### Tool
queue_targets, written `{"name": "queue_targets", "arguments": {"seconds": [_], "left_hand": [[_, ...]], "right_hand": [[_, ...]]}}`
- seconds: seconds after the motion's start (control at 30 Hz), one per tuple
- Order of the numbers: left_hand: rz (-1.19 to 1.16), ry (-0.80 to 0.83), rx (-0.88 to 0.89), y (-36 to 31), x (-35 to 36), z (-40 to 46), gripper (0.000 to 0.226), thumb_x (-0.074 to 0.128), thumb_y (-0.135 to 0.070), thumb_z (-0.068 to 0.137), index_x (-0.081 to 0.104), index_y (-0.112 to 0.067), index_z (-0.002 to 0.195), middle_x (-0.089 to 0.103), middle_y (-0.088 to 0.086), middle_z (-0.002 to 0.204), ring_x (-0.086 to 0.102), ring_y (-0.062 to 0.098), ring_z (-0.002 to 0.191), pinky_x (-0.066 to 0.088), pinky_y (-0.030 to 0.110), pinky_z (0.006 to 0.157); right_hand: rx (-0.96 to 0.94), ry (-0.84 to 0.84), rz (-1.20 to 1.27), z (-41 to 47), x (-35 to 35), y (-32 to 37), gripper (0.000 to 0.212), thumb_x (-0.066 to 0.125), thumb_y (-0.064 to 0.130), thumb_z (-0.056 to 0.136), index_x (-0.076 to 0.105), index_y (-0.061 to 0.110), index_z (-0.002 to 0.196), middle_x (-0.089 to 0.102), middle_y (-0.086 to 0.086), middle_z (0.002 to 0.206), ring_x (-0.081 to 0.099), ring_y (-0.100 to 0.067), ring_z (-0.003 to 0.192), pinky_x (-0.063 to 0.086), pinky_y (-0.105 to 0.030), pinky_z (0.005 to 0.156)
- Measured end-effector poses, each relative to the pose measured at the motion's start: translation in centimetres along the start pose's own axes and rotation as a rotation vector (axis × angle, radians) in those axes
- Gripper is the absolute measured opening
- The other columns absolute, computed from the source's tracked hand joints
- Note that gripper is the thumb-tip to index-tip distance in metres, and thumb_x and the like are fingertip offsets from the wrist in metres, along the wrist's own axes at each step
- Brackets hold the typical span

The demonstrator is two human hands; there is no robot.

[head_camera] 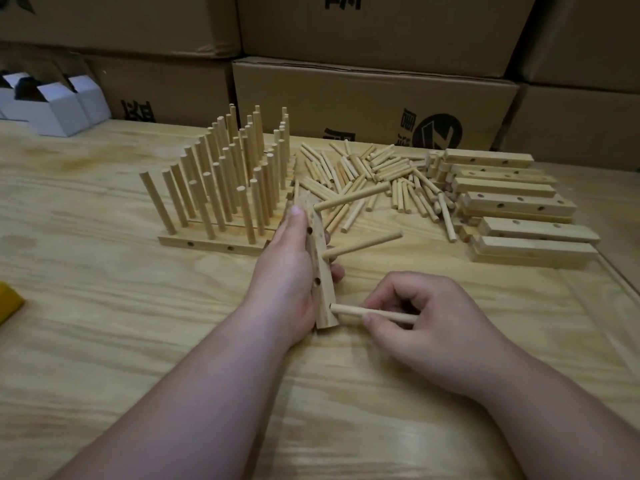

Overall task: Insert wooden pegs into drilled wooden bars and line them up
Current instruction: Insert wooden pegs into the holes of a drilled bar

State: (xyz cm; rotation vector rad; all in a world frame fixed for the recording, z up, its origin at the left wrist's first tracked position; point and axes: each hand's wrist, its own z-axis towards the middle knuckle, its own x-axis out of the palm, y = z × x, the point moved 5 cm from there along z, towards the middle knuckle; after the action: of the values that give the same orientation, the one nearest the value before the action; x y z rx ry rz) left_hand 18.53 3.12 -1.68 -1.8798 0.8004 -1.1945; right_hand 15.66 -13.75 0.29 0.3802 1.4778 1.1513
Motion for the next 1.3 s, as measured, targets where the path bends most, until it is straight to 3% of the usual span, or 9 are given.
{"name": "queue_targets", "arguments": {"seconds": [0.17, 0.33, 0.43, 0.57, 0.8, 0.93, 1.1, 1.2, 1.3], "left_hand": [[0.063, 0.034, 0.074, -0.2, 0.3, -0.3, 0.040, 0.051, -0.061, 0.098, 0.073, -0.029, 0.108, 0.069, -0.006, 0.071, 0.058, 0.014, 0.051, 0.050, 0.028, 0.048], [0.043, 0.079, 0.121, -0.4, 0.8, -0.7, 0.037, 0.052, -0.057, 0.099, 0.076, -0.032, 0.087, 0.066, -0.007, 0.065, 0.055, 0.008, 0.048, 0.048, 0.025, 0.047], [0.064, 0.084, 0.140, -0.5, 0.9, -0.7, 0.036, 0.049, -0.056, 0.101, 0.072, -0.029, 0.096, 0.067, -0.009, 0.066, 0.055, 0.006, 0.049, 0.047, 0.025, 0.048], [0.104, 0.085, 0.170, -0.4, 1.0, -0.8, 0.036, 0.048, -0.055, 0.101, 0.071, -0.028, 0.094, 0.068, -0.011, 0.066, 0.057, 0.005, 0.050, 0.048, 0.025, 0.048], [0.150, 0.119, 0.187, -0.4, 1.1, -0.7, 0.044, 0.046, -0.056, 0.102, 0.067, -0.023, 0.122, 0.069, -0.015, 0.072, 0.058, 0.004, 0.054, 0.048, 0.028, 0.053], [0.139, 0.149, 0.230, -0.4, 1.1, -0.7, 0.037, 0.046, -0.056, 0.099, 0.070, -0.029, 0.108, 0.062, -0.007, 0.081, 0.054, 0.011, 0.065, 0.047, 0.032, 0.058], [0.065, 0.145, 0.215, -0.3, 0.8, -0.7, 0.036, 0.044, -0.055, 0.101, 0.067, -0.031, 0.115, 0.062, -0.006, 0.083, 0.055, 0.012, 0.064, 0.049, 0.035, 0.063], [-0.003, 0.130, 0.179, -0.2, 1.0, -0.7, 0.026, 0.047, -0.047, 0.105, 0.066, -0.030, 0.110, 0.063, -0.004, 0.081, 0.057, 0.012, 0.062, 0.049, 0.035, 0.063], [-0.085, 0.140, 0.130, -0.4, 1.2, -0.8, 0.019, 0.053, -0.036, 0.104, 0.063, -0.026, 0.117, 0.067, -0.004, 0.078, 0.062, 0.014, 0.069, 0.054, 0.035, 0.069]], "right_hand": [[-0.023, -0.034, -0.012, 0.0, -0.3, 0.3, 0.006, 0.079, 0.027, 0.082, 0.078, 0.032, 0.082, 0.071, 0.016, 0.079, 0.066, -0.001, 0.072, 0.043, -0.008, 0.061], [-0.079, -0.039, -0.143, -0.2, -0.5, 1.8, 0.017, 0.078, 0.029, 0.084, 0.073, 0.042, 0.074, 0.069, 0.026, 0.078, 0.066, 0.005, 0.071, 0.044, -0.007, 0.059], [-0.059, -0.045, -0.212, -0.2, -0.4, 2.6, 0.008, 0.073, 0.037, 0.086, 0.074, 0.039, 0.078, 0.068, 0.027, 0.076, 0.065, 0.007, 0.069, 0.050, -0.014, 0.060], [0.017, -0.052, -0.270, -0.2, -0.2, 3.2, 0.013, 0.067, 0.047, 0.087, 0.072, 0.039, 0.079, 0.071, 0.016, 0.069, 0.067, -0.001, 0.063, 0.058, -0.035, 0.063], [0.127, -0.063, -0.328, -0.2, 0.1, 3.7, 0.019, 0.065, 0.049, 0.088, 0.071, 0.034, 0.077, 0.068, 0.004, 0.059, 0.062, -0.011, 0.054, 0.054, -0.036, 0.057], [0.206, -0.095, -0.227, -0.2, 0.1, 3.0, 0.020, 0.068, 0.046, 0.087, 0.073, 0.032, 0.074, 0.069, 0.006, 0.063, 0.062, -0.005, 0.061, 0.048, -0.026, 0.056], [0.274, -0.123, 0.037, 0.3, -0.1, 1.6, 0.003, 0.076, 0.041, 0.082, 0.075, 0.042, 0.080, 0.071, 0.013, 0.068, 0.061, 0.002, 0.061, 0.046, -0.016, 0.056], [0.256, -0.188, 0.155, 0.6, -1.4, 0.7, 0.014, 0.081, 0.041, 0.077, 0.074, 0.043, 0.089, 0.061, 0.014, 0.056, 0.050, 0.001, 0.047, 0.041, -0.013, 0.045], [0.246, -0.306, 0.215, 0.8, -3.4, -0.1, 0.025, 0.080, 0.045, 0.077, 0.071, 0.043, 0.101, 0.070, 0.016, 0.072, 0.063, 0.002, 0.058, 0.052, -0.021, 0.055]]}}
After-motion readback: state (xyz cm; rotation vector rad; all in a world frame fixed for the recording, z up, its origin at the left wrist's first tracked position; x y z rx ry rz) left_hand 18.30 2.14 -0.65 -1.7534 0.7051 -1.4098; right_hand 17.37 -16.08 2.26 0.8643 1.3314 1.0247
